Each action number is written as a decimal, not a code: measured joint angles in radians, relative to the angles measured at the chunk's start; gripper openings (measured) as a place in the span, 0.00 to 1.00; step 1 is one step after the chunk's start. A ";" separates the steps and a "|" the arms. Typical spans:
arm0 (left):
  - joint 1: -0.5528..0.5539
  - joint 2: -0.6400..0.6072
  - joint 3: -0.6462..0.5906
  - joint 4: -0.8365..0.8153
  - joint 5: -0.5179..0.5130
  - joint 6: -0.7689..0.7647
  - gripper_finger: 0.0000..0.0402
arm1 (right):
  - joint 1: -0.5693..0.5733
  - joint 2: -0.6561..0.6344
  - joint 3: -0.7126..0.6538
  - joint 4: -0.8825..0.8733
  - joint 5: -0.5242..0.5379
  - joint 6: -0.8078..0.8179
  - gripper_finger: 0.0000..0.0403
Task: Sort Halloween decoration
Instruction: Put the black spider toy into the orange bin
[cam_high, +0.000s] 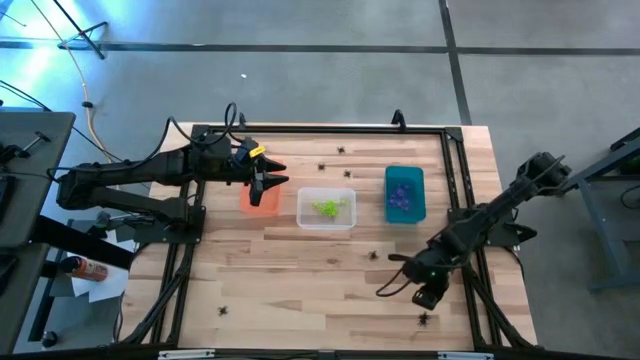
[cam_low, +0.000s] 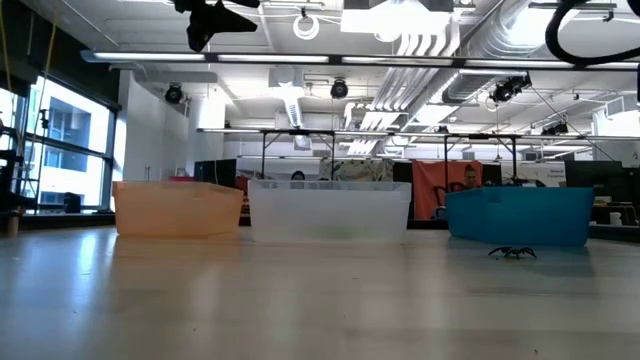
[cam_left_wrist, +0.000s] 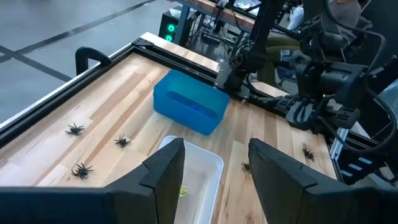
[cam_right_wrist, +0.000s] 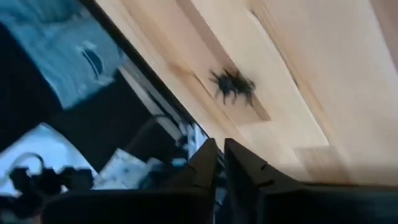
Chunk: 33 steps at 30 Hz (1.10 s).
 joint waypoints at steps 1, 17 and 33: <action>0.000 0.000 0.000 0.000 0.000 0.000 0.42 | 0.007 0.000 -0.011 0.032 0.018 0.033 0.08; 0.000 0.000 0.000 0.000 0.000 -0.001 0.42 | 0.042 0.012 -0.036 0.078 0.117 0.360 0.30; 0.000 0.000 0.000 0.000 -0.003 -0.001 0.42 | 0.060 0.221 -0.037 0.161 0.081 0.411 0.28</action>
